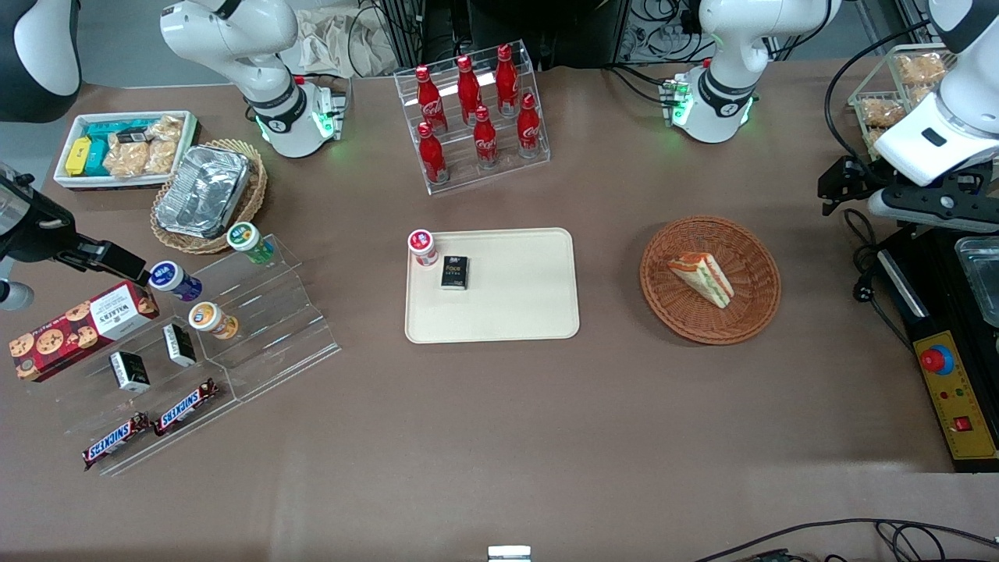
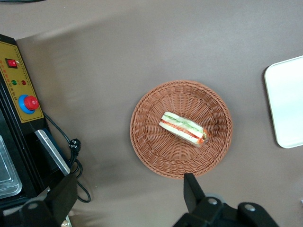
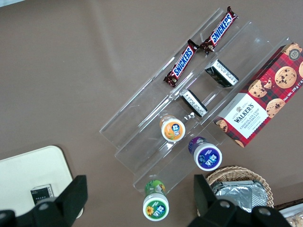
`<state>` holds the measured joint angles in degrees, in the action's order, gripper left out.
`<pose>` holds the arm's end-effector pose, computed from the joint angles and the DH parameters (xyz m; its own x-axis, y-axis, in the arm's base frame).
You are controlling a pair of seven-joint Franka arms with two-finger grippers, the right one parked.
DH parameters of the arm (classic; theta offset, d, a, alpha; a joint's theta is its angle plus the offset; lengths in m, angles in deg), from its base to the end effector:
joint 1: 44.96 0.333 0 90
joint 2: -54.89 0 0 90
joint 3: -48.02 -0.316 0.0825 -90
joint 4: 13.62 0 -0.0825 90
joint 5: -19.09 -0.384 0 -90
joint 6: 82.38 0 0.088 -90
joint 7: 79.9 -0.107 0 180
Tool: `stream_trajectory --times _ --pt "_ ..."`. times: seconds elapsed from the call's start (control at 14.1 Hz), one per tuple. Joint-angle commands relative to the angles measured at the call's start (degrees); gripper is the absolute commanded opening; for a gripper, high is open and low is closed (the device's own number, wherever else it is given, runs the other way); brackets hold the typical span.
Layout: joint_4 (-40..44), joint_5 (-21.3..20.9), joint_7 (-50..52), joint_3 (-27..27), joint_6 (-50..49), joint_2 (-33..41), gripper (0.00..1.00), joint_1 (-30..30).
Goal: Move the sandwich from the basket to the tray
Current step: 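Move the left gripper over the wrapped sandwich in the wicker basket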
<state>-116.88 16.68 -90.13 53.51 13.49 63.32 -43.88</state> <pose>0.5135 -0.0387 0.6019 0.9667 -0.2559 0.0071 -0.2550 -0.9652 -0.0581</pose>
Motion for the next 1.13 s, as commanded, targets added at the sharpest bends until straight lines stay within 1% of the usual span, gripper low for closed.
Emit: stream_trajectory --times 0.0,0.21,0.35,0.64,0.92,1.06 --pt "-0.89 0.56 -0.33 0.31 0.89 0.35 1.00 0.67" --pt "-0.46 -0.23 1.96 0.40 0.81 0.18 1.00 0.32" --pt "-0.72 0.55 4.76 0.40 0.11 0.44 1.00 0.32" --pt "-1.51 0.82 18.97 0.92 -0.42 0.70 1.00 -0.38" --pt "-2.47 1.09 37.78 4.61 -0.42 0.70 1.00 -1.88" --pt "-4.13 1.09 47.97 7.94 -0.95 0.79 1.00 -1.88"
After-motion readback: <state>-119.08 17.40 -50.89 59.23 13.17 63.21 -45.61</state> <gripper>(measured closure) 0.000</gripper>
